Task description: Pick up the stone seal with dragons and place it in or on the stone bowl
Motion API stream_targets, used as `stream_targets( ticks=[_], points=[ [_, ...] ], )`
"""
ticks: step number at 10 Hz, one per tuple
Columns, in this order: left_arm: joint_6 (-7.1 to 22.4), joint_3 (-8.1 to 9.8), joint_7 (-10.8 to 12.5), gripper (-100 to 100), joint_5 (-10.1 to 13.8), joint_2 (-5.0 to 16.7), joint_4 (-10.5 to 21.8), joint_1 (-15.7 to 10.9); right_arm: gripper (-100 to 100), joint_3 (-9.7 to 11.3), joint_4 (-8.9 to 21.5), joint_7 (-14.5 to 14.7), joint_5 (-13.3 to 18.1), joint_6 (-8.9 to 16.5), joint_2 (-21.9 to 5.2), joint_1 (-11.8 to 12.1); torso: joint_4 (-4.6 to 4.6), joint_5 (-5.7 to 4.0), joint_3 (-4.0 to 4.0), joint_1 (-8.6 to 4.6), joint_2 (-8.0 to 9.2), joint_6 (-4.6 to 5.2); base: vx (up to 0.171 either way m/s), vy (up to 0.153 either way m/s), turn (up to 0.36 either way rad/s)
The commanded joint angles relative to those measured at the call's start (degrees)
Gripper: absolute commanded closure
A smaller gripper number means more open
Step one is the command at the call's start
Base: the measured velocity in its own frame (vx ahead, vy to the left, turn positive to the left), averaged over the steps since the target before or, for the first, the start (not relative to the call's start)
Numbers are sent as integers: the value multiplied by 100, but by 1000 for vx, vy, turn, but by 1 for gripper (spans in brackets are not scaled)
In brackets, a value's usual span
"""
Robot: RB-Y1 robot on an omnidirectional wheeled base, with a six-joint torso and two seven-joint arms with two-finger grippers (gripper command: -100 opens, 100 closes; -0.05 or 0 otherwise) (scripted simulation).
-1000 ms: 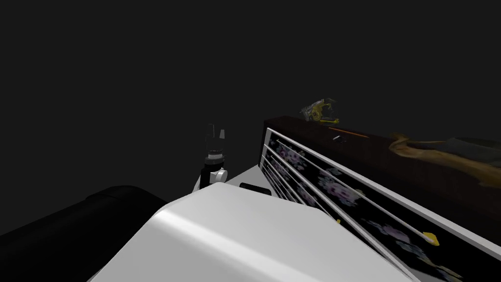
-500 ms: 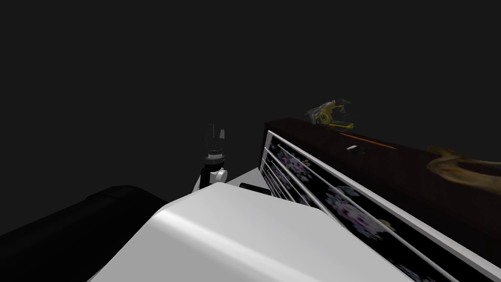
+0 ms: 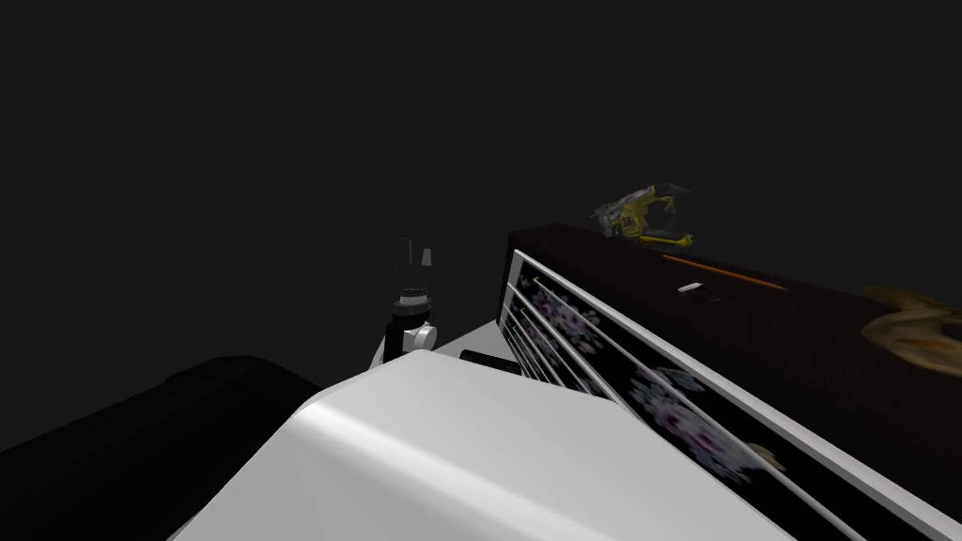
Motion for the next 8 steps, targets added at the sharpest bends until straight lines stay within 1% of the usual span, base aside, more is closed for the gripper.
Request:
stream_targets(
  ticks=[1,2,3,4,5,6,8],
  points=[
    [0,0,0,0,0,0,0,0,-100,0,0,0,0,0,0,0,0,0,0,0,0,0,0,0,0],
    [0,0,0,0,0,0,0,0,0,0,0,0,0,0,0,0,0,0,1,0,1,0,0,0,0],
    [0,0,0,0,0,0,0,0,-100,-205,-16,-21,-145,36,-19,149,1,0,1,1,2,0,-4,-14,-22],
    [0,0,0,0,0,0,0,0,-100,-406,-32,-43,-290,72,-37,298,1,1,2,-3,3,0,-16,-36,-22],
    [0,0,0,0,0,0,0,0,-100,-549,-48,-64,-436,108,-56,447,1,-1,4,-9,6,0,-20,-47,-20],
    [0,0,0,0,0,0,0,0,-100,-614,-48,-64,-436,108,-56,447,2,-3,5,-14,8,0,-15,-34,-6],
    [0,0,0,0,0,0,0,0,-100,-1008,-81,-107,-726,181,-93,744,2,-2,5,-8,8,0,-18,-27,-19]
  ],
)
